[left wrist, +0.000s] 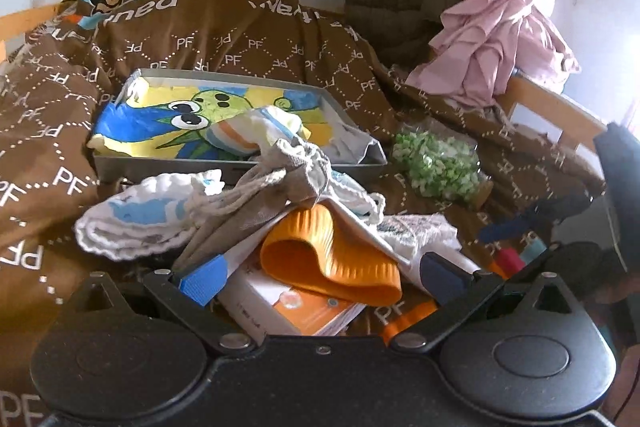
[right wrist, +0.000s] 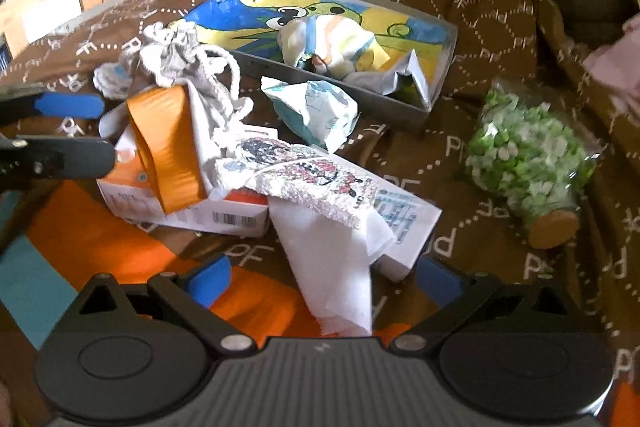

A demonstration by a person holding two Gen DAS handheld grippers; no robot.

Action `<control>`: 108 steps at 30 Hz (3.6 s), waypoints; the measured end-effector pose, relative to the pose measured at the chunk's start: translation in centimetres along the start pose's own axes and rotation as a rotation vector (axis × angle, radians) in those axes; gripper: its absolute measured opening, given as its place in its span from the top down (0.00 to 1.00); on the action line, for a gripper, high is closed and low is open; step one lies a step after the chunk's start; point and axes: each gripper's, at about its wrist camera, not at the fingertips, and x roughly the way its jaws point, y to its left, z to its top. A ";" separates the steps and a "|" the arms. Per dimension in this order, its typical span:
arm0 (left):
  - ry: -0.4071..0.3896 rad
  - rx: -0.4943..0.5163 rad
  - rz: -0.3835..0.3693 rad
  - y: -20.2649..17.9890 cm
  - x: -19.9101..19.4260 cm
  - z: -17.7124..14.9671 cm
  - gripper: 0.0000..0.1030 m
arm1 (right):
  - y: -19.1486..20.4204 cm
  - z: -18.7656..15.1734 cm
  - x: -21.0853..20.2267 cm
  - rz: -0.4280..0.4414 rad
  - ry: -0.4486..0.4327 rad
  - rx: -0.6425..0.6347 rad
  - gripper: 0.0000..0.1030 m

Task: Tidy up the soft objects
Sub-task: 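Grasp the orange silicone piece with the left tool while the right tool grasps a white tissue, then lift and carry the orange piece with the left tool while the right tool carries the tissue toward the tray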

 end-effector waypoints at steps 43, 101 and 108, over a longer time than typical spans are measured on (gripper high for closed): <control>0.061 -0.013 -0.102 -0.4 4.0 0.0 0.61 | -0.9 0.0 2.4 0.045 0.051 0.147 0.71; 0.199 -0.362 -0.106 -1.0 -4.0 1.9 0.82 | -5.4 -1.4 -2.9 0.523 -0.071 0.571 0.91; 0.176 -0.413 -0.191 -0.2 -4.5 2.7 0.81 | -5.7 -1.0 -3.6 0.558 -0.156 0.580 0.91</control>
